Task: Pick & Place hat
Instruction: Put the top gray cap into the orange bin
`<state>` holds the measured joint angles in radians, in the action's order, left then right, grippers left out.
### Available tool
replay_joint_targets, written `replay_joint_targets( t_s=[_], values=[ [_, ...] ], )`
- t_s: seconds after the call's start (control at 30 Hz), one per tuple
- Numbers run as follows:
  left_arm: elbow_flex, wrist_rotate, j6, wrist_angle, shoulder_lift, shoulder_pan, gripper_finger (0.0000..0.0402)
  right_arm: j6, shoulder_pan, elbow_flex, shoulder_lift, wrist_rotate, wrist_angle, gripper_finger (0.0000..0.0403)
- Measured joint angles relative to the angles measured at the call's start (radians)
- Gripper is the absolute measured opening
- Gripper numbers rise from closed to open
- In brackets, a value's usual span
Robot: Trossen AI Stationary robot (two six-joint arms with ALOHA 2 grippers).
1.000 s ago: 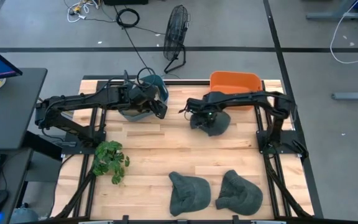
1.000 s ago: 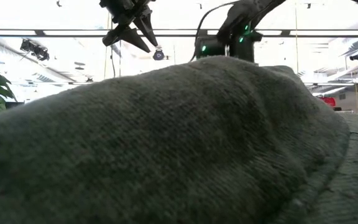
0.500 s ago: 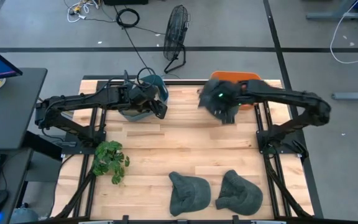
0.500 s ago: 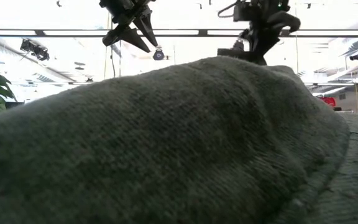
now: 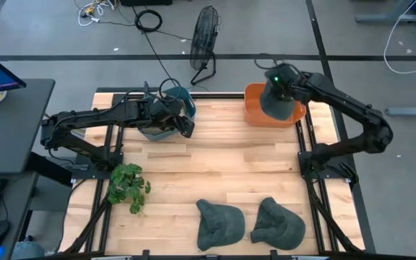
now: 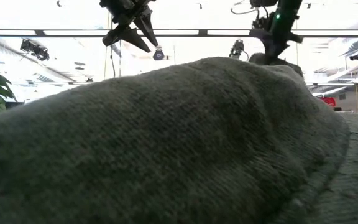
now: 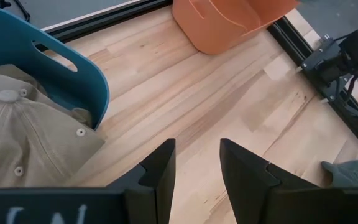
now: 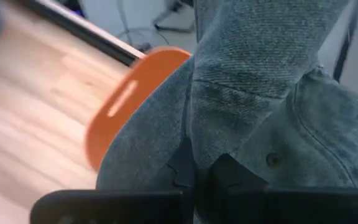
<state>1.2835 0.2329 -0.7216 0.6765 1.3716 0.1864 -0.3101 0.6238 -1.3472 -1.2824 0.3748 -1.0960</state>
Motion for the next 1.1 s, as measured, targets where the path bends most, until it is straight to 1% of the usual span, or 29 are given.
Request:
replay_joint_targets(
  t_s=[0.1,0.2,0.27,0.37,0.5,0.53,0.73,0.83,0.9,1.1],
  values=[
    [0.0,0.0,0.0,-0.001,0.0,0.0,0.0131,-0.124,0.071,0.0,-0.028,-0.01,-0.022,0.001],
    [0.0,0.0,0.0,-0.001,0.0,0.0,0.0131,-0.284,0.127,0.002,-0.066,-0.069,-0.066,0.0011],
    [0.0,0.0,-0.007,-0.002,0.0,0.0,0.0131,-0.312,0.152,0.026,-0.085,-0.074,-0.043,0.0014],
    [0.0,0.0,-0.023,-0.002,0.0,0.0,0.0131,-0.336,0.185,0.093,-0.118,-0.099,0.043,0.0015],
    [0.0,0.0,-0.033,-0.002,0.0,0.0,0.0131,-0.435,0.221,0.194,-0.148,-0.198,0.258,0.0015],
    [0.0,0.0,-0.034,-0.002,0.0,0.0,0.0131,-0.463,0.224,0.214,-0.156,-0.208,0.3,0.0015],
    [0.0,0.0,-0.028,-0.001,0.0,0.0,0.0131,-0.609,0.237,0.265,-0.185,-0.2,0.421,0.0014],
    [0.0,0.0,-0.027,-0.001,0.0,0.0,0.0131,-0.692,0.253,0.269,-0.187,-0.171,0.429,0.0014],
    [0.0,0.0,-0.027,-0.001,0.0,0.0,0.0131,-0.745,0.269,0.269,-0.187,-0.171,0.434,0.0015],
    [0.0,0.0,-0.026,0.0,0.0,-0.001,0.0131,-0.818,0.323,0.269,-0.185,-0.184,0.435,0.0017]
  ],
)
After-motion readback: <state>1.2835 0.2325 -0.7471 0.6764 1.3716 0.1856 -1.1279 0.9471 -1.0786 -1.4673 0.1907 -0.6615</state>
